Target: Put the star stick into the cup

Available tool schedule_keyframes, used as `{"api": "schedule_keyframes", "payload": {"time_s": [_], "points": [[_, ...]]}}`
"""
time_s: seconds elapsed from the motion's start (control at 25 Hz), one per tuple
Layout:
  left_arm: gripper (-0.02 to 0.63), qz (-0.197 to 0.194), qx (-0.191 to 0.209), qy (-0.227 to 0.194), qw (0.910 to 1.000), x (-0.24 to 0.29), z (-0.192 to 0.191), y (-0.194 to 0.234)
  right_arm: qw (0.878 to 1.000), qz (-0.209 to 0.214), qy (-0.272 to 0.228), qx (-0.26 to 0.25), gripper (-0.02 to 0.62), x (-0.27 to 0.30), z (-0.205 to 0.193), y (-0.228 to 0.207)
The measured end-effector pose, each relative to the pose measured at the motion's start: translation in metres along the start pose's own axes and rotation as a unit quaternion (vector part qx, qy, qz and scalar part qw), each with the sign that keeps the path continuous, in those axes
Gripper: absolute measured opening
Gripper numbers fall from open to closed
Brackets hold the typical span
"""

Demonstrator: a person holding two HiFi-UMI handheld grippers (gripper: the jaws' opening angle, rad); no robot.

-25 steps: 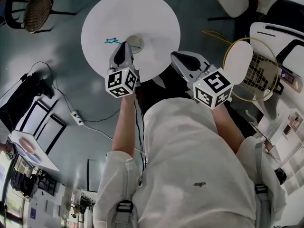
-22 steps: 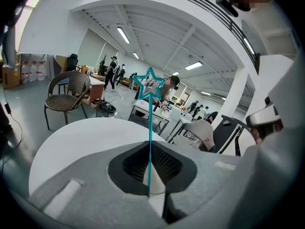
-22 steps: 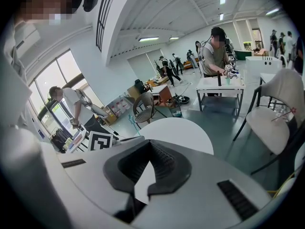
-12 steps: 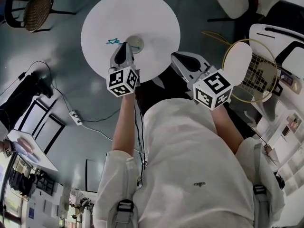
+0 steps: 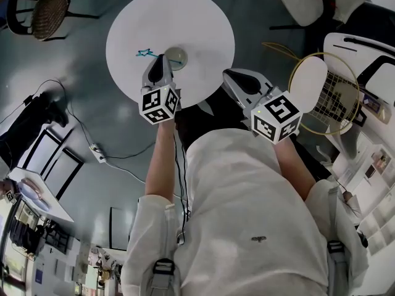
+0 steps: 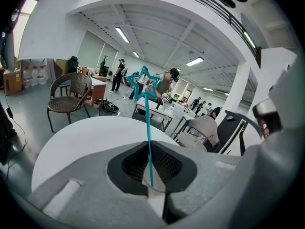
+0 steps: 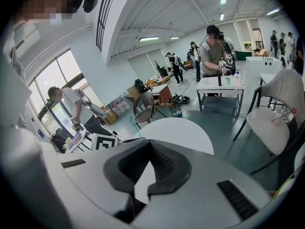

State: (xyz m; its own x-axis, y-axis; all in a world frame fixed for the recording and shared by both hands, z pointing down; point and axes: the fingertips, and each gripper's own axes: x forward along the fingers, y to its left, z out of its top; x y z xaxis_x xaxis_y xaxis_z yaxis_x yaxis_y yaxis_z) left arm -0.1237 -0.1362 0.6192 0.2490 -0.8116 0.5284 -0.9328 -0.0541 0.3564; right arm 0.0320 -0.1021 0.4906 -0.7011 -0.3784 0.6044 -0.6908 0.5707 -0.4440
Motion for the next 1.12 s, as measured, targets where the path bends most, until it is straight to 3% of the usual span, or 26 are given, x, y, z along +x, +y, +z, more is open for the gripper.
{"api": "schedule_keyframes", "payload": {"time_s": [0.8, 1.12], "points": [[0.020, 0.010, 0.010, 0.023, 0.9996, 0.009, -0.003, 0.013, 1.000, 0.000, 0.005, 0.001, 0.008, 0.004, 0.004, 0.000], [0.057, 0.008, 0.008, 0.035, 0.9993, 0.010, -0.006, 0.013, 1.000, -0.001, 0.004, 0.001, 0.008, 0.003, 0.006, -0.001]]}}
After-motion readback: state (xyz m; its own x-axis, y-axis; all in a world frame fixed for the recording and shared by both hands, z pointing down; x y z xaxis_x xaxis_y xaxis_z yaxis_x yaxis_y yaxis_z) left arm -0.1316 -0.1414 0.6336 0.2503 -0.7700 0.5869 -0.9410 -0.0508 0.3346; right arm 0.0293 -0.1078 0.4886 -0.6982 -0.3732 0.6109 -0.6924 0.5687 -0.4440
